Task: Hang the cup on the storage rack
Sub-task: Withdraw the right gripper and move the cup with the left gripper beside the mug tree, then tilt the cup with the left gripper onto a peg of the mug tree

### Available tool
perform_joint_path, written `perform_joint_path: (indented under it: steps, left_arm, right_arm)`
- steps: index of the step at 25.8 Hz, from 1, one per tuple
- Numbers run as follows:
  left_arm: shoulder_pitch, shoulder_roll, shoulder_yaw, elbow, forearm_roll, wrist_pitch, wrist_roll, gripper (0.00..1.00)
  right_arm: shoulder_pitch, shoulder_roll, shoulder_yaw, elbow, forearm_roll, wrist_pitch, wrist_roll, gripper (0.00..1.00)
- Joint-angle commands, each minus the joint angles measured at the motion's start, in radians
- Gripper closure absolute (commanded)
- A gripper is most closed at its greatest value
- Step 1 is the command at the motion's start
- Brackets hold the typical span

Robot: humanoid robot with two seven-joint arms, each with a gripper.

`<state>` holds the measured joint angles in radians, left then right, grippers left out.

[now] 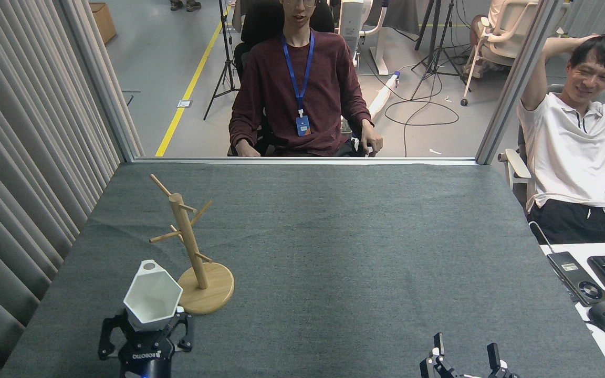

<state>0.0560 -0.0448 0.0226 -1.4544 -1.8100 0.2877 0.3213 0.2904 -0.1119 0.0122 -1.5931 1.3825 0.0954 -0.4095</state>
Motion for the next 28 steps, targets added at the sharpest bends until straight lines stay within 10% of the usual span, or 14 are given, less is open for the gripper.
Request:
perform_joint_path:
  steps: [1, 28]
  left_arm:
    - [-0.084, 0.002, 0.085, 0.095, -0.038, 0.021, -0.005, 0.72]
    - [-0.179, -0.050, 0.114, 0.135, -0.282, 0.025, -0.004, 0.72]
  right_arm:
    - [-0.005, -0.002, 0.000, 0.001, 0.001, 0.001, 0.000, 0.02]
    - [-0.013, -0.002, -0.001, 0.019, -0.002, 0.001, -0.003, 0.02]
